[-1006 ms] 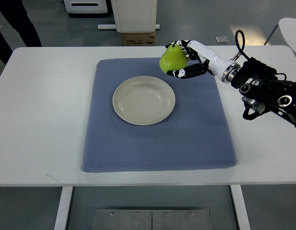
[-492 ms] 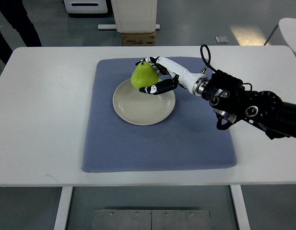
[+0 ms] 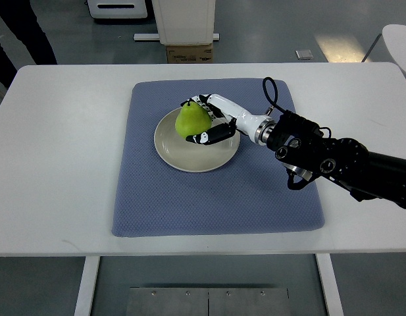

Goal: Place pear on plate with right hand
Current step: 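Carry the pear over the cream plate and lower it down, then open the right hand fingers to release the pear on the plate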

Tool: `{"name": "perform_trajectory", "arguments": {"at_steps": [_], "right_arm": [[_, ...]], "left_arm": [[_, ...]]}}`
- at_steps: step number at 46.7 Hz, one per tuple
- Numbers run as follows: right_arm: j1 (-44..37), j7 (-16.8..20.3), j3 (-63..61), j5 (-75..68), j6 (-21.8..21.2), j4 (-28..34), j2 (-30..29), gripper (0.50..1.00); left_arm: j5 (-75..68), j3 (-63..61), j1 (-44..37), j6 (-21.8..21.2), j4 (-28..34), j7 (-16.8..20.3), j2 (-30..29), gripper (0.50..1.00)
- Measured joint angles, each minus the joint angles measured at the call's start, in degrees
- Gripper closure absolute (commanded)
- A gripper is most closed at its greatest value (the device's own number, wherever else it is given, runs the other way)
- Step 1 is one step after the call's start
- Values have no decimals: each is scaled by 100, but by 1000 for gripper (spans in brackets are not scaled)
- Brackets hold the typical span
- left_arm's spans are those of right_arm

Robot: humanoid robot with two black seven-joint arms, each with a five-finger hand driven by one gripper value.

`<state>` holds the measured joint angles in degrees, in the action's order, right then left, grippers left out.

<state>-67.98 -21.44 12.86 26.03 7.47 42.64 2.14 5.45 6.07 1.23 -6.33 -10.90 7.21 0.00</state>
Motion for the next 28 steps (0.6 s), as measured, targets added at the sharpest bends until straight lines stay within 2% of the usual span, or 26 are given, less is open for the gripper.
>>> {"name": "perform_trajectory", "arguments": {"at_steps": [11,28], "right_arm": [[200,-1,199,2,0,-371,-212,1000],[242,-3,247,7,0,-403,-214,1000]], "left_arm": [[-1,0,-1,0,0,0,0,500],[-1,0,0,0,0,0,0,500]]}}
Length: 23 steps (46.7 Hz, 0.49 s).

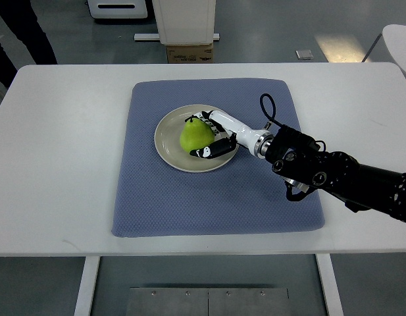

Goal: Place pear on plate with right hand
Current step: 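Open the right hand fingers to release the pear on the plate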

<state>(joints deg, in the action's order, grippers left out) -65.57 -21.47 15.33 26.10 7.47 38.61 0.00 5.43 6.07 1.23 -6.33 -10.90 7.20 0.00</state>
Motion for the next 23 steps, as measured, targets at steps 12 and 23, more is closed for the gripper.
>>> {"name": "perform_trajectory", "arguments": {"at_steps": [12,23], "right_arm": [[26,-13,-12,-8,8,5,0,597],[-12,-51,-52,-17,8,15,0,511]], "left_arm": [[1,0,0,0,0,0,0,500],[2,0,1,0,0,0,0,500]]}}
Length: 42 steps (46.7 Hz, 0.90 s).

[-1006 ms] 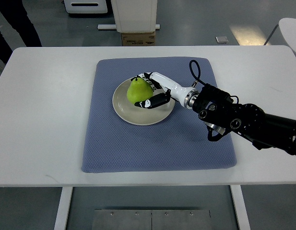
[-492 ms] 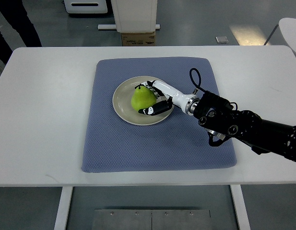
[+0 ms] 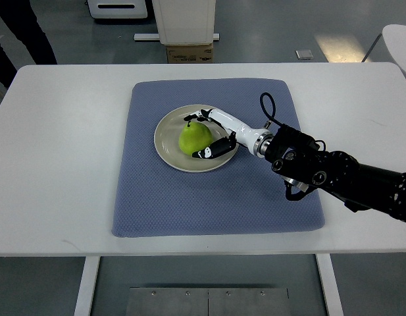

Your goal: Place pear on plate with right hand

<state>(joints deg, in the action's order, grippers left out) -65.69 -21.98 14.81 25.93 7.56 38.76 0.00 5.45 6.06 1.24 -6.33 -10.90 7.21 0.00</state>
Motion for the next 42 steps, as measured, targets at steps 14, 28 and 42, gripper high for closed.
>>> {"name": "perform_trajectory", "arguments": {"at_steps": [14,28,42], "right_arm": [[-43,0,-18,0,-3,16,0,500],[-96,-9,-439,0,46,35,27,500],[-61,50,-1318,-8,44,34,81,500]], "left_arm": [[0,0,0,0,0,0,0,500],[0,0,0,0,0,0,0,500],[-1,0,-1,0,0,0,0,500]]}}
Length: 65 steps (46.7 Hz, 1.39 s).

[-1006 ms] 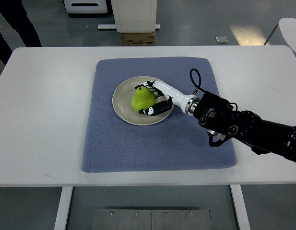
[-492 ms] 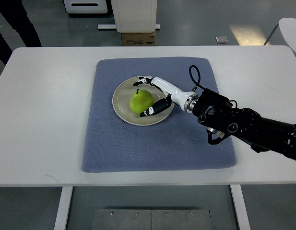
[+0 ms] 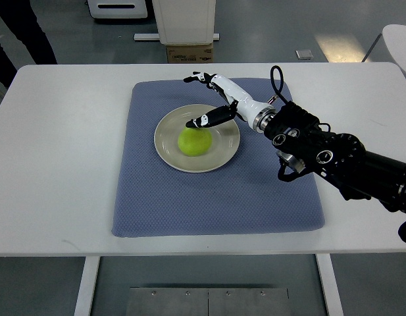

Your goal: Place pear on plate with right hand

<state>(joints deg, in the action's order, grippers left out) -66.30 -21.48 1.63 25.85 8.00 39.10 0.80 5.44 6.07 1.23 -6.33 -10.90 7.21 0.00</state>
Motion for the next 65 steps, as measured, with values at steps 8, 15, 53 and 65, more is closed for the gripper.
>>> {"name": "perform_trajectory", "arguments": {"at_steps": [8,15,53,65], "right_arm": [[115,89,-592,-262,-13,-30,131,500],[243,349,-1079,-983,-60,-43,464,500],[1625,1295,-4121,-2228,-421,-634,1171,500],[1670,1304,-4117,-2405,-658,-1096,1151,500]], "left_arm": [[-1,0,-1,0,0,1,0,500],[0,0,0,0,0,0,0,500],[1,0,2,0,0,1,0,500],[1,0,4,0,0,0,0,500]]}}
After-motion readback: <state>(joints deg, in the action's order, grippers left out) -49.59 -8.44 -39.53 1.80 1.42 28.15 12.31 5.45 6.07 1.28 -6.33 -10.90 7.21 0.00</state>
